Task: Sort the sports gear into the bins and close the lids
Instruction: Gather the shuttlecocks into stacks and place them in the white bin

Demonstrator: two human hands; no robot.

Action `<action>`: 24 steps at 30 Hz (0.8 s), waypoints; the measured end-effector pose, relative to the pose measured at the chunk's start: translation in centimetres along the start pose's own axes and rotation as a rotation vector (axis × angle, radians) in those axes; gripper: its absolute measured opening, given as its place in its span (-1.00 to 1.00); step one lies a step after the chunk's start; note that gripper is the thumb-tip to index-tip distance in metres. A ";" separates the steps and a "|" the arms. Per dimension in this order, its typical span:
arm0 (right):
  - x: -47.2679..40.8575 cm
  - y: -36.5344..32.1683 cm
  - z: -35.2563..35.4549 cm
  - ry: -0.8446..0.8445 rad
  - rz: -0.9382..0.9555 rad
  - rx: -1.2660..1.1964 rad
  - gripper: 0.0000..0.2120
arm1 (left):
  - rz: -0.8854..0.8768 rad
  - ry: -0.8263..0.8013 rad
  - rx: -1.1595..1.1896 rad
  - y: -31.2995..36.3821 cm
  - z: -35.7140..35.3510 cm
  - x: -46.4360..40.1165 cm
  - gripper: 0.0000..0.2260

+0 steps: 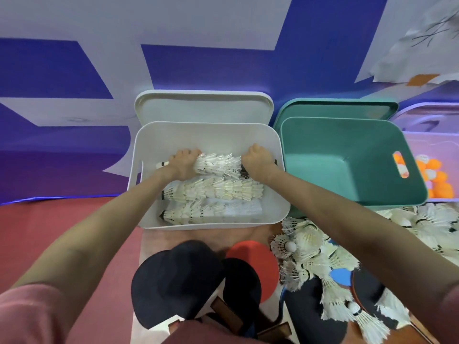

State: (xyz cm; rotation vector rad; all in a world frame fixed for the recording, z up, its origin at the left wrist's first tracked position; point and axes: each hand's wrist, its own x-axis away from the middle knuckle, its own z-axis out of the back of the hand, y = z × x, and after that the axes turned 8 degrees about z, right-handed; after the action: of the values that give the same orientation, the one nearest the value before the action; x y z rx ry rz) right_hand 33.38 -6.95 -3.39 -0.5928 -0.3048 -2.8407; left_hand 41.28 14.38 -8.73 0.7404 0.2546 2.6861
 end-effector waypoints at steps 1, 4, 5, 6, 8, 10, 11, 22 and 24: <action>-0.2 0.0 -0.1 -0.006 -0.002 0.079 -0.75 | -0.003 -0.012 -0.001 0.1 -0.1 0.1 -0.35; -0.3 0.3 0.1 -0.035 0.012 0.165 -0.72 | -0.015 -0.074 0.015 0.1 -0.2 0.4 -0.46; -0.2 0.4 0.2 -0.052 0.023 0.172 -0.71 | -0.011 -0.085 0.025 0.1 -0.1 0.6 -0.48; -0.1 0.4 0.2 -0.068 0.033 0.167 -0.70 | -0.004 -0.089 0.040 0.2 0.1 0.8 -0.49; 0.3 0.4 0.4 -0.105 0.053 0.181 -0.69 | 0.022 -0.095 0.094 0.5 0.7 1.3 -0.44; 0.8 0.3 0.7 -0.125 0.056 0.196 -0.67 | 0.025 -0.082 0.145 0.8 1.6 1.9 -0.38; 1.1 0.2 1.0 -0.119 0.052 0.200 -0.67 | 0.019 -0.062 0.157 1.1 2.0 2.2 -0.36; 17.9 0.5 3.7 0.733 0.048 -0.640 -0.73 | -0.303 0.520 0.699 7.7 2.5 18.7 -0.65; 22.2 0.9 1.5 0.789 -0.059 -0.679 -0.76 | -0.358 0.598 0.781 8.7 1.1 22.1 -0.69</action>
State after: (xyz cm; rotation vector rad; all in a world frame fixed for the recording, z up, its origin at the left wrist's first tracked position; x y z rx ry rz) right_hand 14.29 -11.30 7.29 0.4781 0.7957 -2.9108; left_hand 21.65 14.55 4.67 0.0120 1.4744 2.3399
